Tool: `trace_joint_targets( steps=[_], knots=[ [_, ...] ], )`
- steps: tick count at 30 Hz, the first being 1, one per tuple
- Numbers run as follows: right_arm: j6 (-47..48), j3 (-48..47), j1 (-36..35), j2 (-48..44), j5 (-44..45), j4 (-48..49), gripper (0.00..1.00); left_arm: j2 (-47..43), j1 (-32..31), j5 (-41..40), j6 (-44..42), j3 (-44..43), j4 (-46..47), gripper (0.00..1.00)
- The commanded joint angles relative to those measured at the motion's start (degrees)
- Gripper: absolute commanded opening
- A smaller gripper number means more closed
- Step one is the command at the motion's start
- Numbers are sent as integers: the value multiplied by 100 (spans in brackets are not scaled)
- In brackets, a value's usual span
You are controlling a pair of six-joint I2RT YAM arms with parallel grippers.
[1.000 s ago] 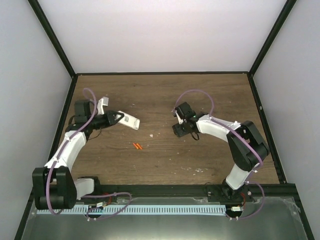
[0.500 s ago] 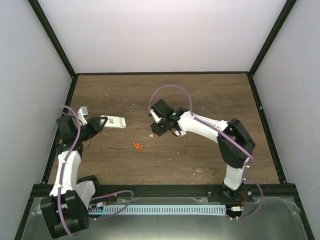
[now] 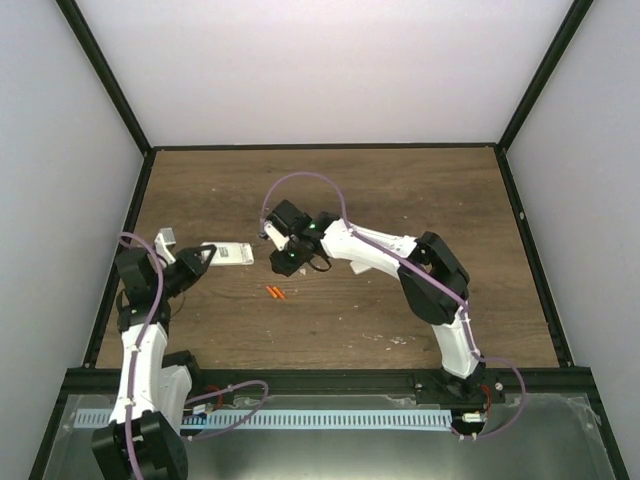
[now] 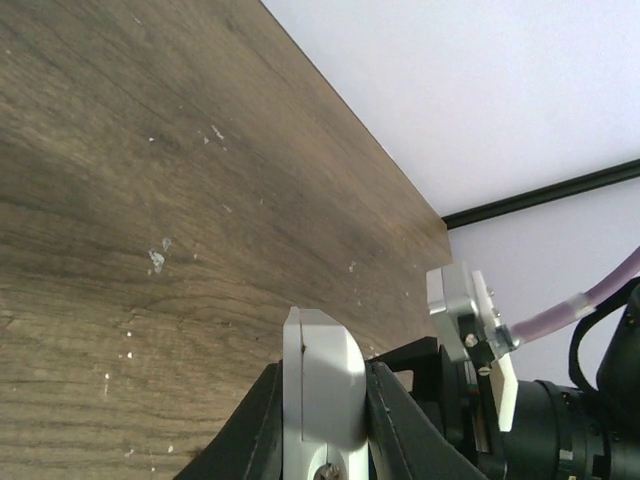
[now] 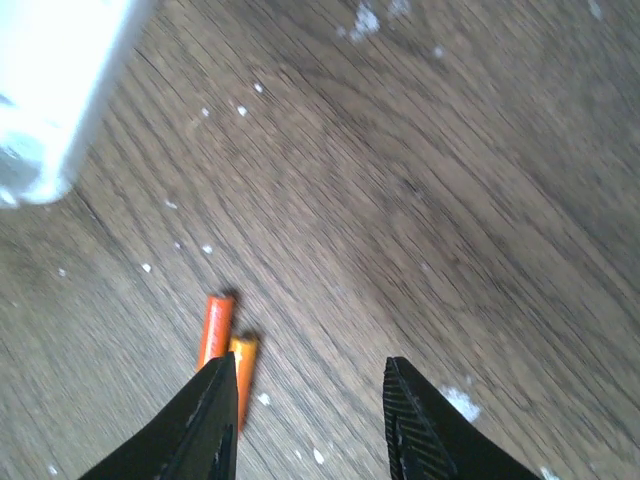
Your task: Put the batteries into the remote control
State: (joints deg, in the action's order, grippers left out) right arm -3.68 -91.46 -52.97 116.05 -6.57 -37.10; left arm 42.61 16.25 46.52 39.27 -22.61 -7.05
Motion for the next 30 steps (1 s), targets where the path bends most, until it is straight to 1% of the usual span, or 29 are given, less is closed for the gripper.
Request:
trace_joint_targets(
  steps=[1,5,11,15,30],
  knots=[
    [102,-501,-235,315,-135,-191,33,-191,45,-104,106,142,-87,0],
    [139,-692,-379,572,-167,-218,30,-272,45,-367,159,231,-219,0],
    [158,-901,-497,811,-226,-210,23,-310,45,-1105,-15,225,-727,0],
    [154,-968,-557,903,-261,-214,22,-336,45,-1447,-184,117,-1004,0],
    [105,-1166,-589,1207,-243,-347,21,-244,45,-1402,-236,24,-978,0]
  ],
)
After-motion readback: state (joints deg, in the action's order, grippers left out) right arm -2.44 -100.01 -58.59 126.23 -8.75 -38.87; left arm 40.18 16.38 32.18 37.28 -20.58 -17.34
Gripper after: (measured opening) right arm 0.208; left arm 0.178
